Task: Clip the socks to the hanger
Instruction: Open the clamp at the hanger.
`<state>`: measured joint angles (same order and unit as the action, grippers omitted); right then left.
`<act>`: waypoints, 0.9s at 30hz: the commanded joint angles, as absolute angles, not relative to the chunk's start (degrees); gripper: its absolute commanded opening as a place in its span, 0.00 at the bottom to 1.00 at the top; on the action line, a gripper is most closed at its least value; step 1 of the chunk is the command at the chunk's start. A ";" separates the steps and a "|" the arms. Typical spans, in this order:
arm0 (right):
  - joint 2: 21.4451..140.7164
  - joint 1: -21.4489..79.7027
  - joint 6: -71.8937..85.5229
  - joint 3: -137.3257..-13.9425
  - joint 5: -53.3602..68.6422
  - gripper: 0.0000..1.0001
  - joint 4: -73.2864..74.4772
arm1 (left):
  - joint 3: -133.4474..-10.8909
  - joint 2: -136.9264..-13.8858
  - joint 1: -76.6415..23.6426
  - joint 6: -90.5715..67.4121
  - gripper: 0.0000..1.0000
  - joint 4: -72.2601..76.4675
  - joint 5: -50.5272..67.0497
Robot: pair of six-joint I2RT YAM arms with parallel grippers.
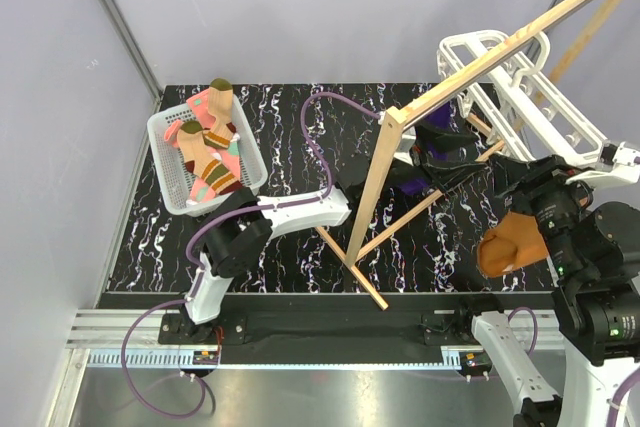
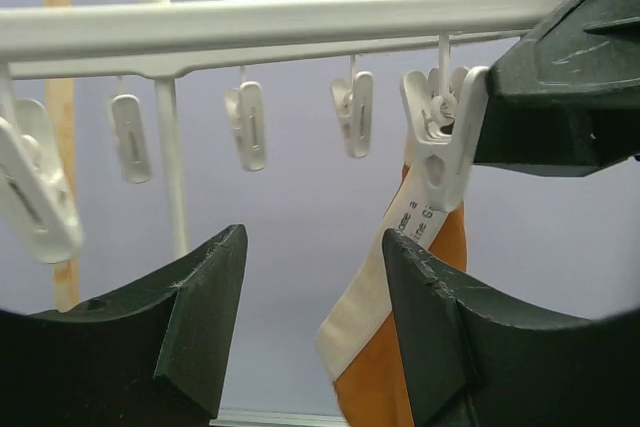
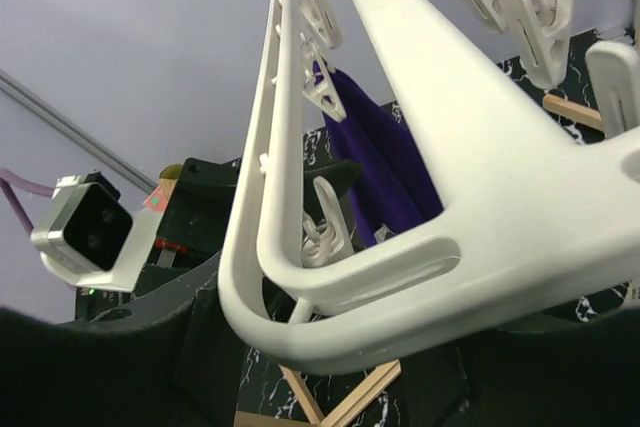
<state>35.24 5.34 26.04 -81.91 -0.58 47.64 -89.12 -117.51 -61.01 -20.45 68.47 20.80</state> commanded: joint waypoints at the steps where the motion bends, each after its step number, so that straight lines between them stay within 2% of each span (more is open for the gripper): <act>1: 35.25 5.27 21.80 -79.72 -4.74 0.60 41.58 | -90.09 -117.34 -62.23 -17.93 0.61 73.39 20.04; 12: 31.55 5.27 17.49 -68.74 -5.71 0.58 26.74 | -87.89 -115.49 -62.14 -17.14 0.61 73.39 20.48; 23: 32.87 5.27 16.69 -69.35 -7.29 0.58 22.68 | -85.43 -114.61 -62.14 -17.40 0.61 74.97 19.86; 27: 34.80 5.19 18.63 -70.57 -11.51 0.55 22.50 | -84.64 -114.52 -62.14 -17.58 0.60 75.50 19.34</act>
<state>32.42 5.34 17.61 -68.40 -7.18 26.39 -85.62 -117.49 -60.95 -19.27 70.26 20.86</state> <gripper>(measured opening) 0.556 0.608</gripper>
